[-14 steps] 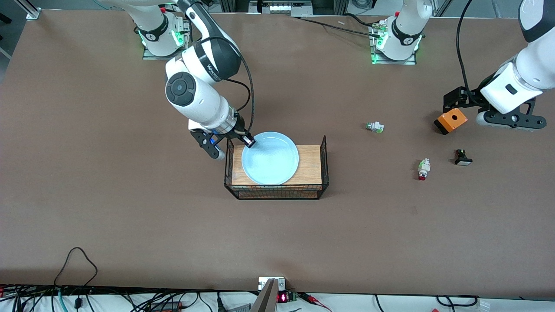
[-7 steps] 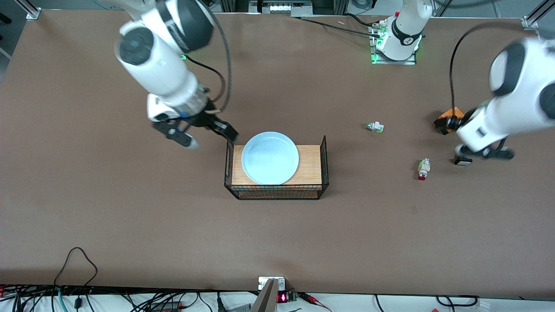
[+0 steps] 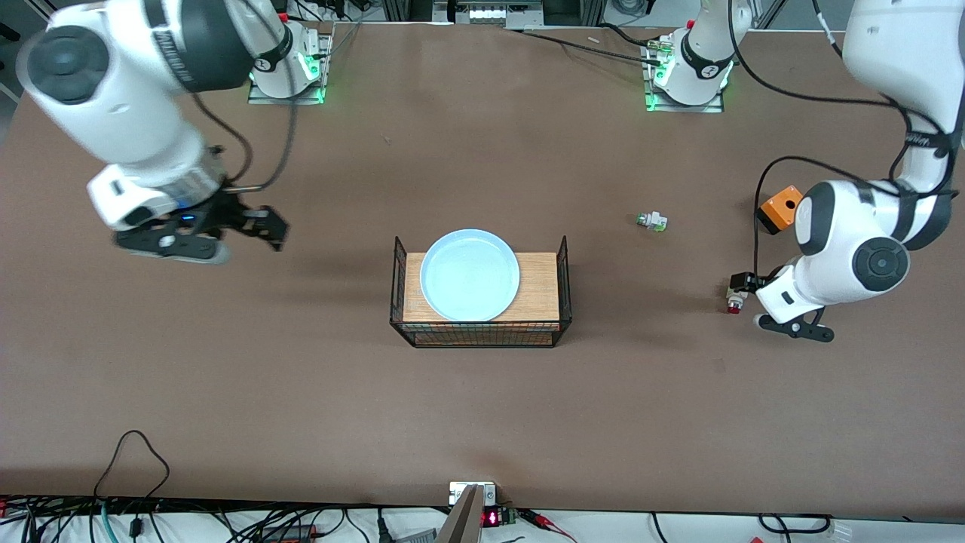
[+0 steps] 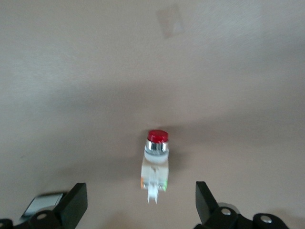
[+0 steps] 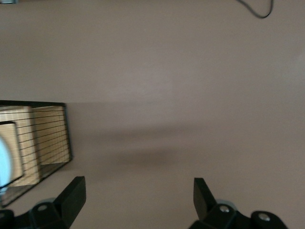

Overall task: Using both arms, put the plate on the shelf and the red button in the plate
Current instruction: 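Grasp the red-capped button with the left gripper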

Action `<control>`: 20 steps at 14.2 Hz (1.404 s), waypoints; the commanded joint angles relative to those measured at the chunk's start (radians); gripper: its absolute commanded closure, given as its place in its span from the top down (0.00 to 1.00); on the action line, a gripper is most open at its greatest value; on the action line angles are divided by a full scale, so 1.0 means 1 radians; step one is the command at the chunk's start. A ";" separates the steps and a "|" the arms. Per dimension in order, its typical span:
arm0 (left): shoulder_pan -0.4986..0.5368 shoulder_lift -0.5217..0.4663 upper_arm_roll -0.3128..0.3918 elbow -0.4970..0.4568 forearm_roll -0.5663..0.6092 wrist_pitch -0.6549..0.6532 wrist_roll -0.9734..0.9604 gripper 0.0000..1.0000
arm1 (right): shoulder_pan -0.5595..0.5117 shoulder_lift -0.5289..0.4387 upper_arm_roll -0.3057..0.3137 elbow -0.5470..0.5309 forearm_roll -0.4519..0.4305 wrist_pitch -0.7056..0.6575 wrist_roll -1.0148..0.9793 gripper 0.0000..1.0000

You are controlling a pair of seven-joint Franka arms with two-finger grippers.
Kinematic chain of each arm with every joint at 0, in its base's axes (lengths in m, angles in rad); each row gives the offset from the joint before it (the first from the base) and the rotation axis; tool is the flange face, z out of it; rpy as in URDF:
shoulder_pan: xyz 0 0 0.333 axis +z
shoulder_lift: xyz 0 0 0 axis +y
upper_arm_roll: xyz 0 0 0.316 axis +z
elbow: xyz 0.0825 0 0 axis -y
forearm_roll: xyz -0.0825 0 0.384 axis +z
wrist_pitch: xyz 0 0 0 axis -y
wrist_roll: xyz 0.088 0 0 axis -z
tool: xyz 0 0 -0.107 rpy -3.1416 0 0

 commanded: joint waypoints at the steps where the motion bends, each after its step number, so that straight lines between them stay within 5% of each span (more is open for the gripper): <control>1: 0.010 -0.012 -0.007 -0.105 0.019 0.134 0.023 0.99 | -0.104 -0.020 0.014 -0.005 -0.017 -0.013 -0.178 1.00; 4: 0.011 0.027 -0.007 -0.128 0.019 0.183 0.025 0.90 | -0.146 -0.026 -0.083 -0.005 -0.003 -0.019 -0.407 1.00; 6: 0.011 0.029 -0.009 -0.127 0.019 0.179 0.028 0.54 | -0.151 -0.035 -0.128 0.003 0.001 -0.076 -0.453 1.00; 7: 0.013 0.026 -0.009 -0.128 0.019 0.164 0.028 0.26 | -0.151 -0.037 -0.133 0.023 0.002 -0.115 -0.452 1.00; 8: 0.019 0.026 -0.010 -0.125 0.019 0.154 0.027 0.16 | -0.152 -0.038 -0.133 0.050 0.002 -0.180 -0.441 1.00; 11: 0.011 -0.015 -0.013 -0.104 0.019 0.112 0.020 0.15 | -0.152 -0.089 -0.130 0.003 0.021 -0.186 -0.432 1.00; 13: 0.005 -0.067 -0.065 -0.031 0.013 -0.052 0.010 0.14 | -0.164 -0.148 -0.135 -0.091 0.050 -0.124 -0.432 1.00; 17: -0.002 -0.078 -0.229 0.320 -0.016 -0.543 -0.018 0.14 | -0.169 -0.176 -0.133 -0.104 0.052 -0.154 -0.412 1.00; 20: -0.021 -0.078 -0.326 0.465 -0.140 -0.639 -0.122 0.15 | -0.164 -0.173 -0.125 -0.078 0.049 -0.156 -0.358 1.00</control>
